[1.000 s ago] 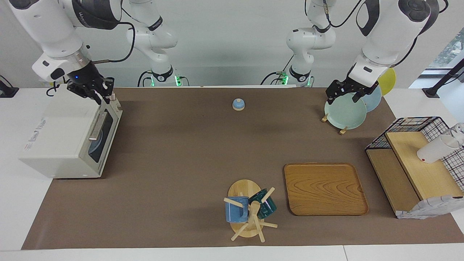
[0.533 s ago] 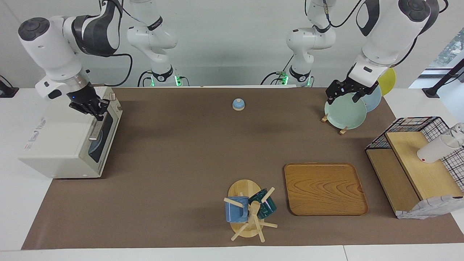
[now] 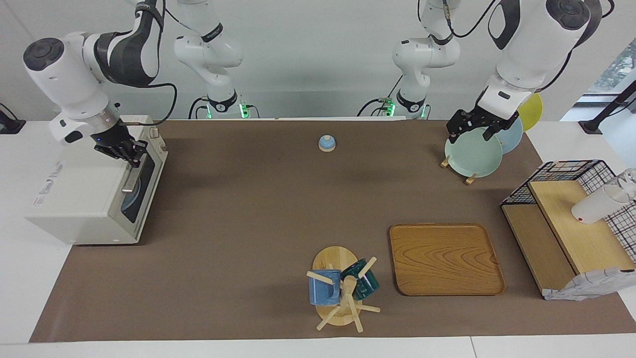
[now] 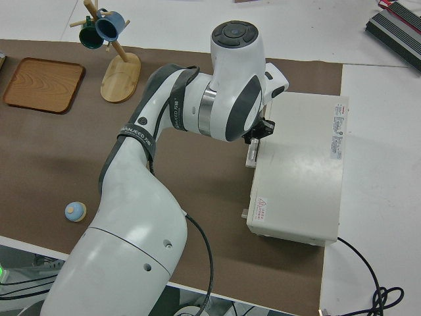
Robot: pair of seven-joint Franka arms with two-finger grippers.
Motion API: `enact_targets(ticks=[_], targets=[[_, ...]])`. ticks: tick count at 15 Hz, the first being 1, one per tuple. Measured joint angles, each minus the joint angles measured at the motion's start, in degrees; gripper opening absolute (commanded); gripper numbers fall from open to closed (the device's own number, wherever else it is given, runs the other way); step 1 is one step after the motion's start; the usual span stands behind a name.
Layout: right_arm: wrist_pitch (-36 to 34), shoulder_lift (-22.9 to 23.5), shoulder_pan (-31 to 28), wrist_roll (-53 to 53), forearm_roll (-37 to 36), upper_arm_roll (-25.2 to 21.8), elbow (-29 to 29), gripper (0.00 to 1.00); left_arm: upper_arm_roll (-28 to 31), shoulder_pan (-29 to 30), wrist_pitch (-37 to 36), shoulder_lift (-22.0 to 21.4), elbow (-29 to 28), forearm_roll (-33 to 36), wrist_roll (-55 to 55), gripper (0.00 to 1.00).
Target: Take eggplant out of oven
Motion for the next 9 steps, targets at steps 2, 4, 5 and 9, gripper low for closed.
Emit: enact_targets(ticks=[2,4,5,9], targets=[[1.11,0.00,-0.52,-0.03,-0.01,0.00,-1.16,0.00,0.00,0.00,0.01,0.00,0.00,0.00,0.00,1.00],[1.39,0.00,-0.91,-0.04,-0.01,-0.01,-1.91,0.00,0.00,0.00,0.02,0.00,0.00,0.00,0.00,1.00],[1.40,0.00,-1.00,-0.04,-0.01,0.00,-2.02,0.00,0.00,0.00,0.03,0.00,0.00,0.00,0.00,1.00],[1.68,-0.16,-1.04,-0.25,-0.01,0.00,-2.46,0.00,0.00,0.00,0.04,0.00,0.00,0.00,0.00,1.00]])
